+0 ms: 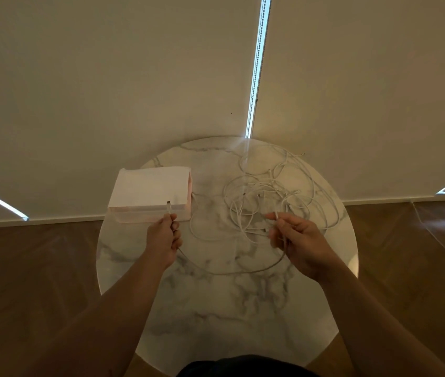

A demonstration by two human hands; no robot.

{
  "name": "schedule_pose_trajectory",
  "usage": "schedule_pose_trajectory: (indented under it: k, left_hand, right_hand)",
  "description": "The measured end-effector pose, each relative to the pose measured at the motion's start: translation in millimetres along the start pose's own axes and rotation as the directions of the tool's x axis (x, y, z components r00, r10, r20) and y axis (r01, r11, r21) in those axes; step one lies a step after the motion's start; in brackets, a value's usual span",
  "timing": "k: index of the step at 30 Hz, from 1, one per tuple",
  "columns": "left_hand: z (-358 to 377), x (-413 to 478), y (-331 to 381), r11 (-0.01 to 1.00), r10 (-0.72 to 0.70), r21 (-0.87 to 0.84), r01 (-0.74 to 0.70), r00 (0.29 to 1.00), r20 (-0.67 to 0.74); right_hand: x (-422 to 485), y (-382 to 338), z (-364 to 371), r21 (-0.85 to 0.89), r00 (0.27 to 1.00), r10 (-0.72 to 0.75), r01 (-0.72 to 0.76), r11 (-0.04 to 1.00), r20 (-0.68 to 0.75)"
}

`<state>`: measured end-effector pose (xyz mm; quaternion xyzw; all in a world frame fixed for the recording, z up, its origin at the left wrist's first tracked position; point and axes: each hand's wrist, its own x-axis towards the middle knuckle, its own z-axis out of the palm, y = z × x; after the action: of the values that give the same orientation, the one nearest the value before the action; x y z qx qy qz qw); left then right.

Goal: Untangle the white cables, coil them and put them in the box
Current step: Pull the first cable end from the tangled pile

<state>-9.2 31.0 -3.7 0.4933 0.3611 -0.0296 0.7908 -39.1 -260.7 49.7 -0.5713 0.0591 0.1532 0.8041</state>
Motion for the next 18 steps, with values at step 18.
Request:
schedule_pose_trajectory:
  k: [18]
  left_hand:
    - [-1, -2, 5, 1.0, 0.026, -0.017, -0.026, 1.0, 0.016]
  right_hand:
    - [2, 11, -14, -0.242, 0.942, 0.311, -0.333, 0.911, -0.128]
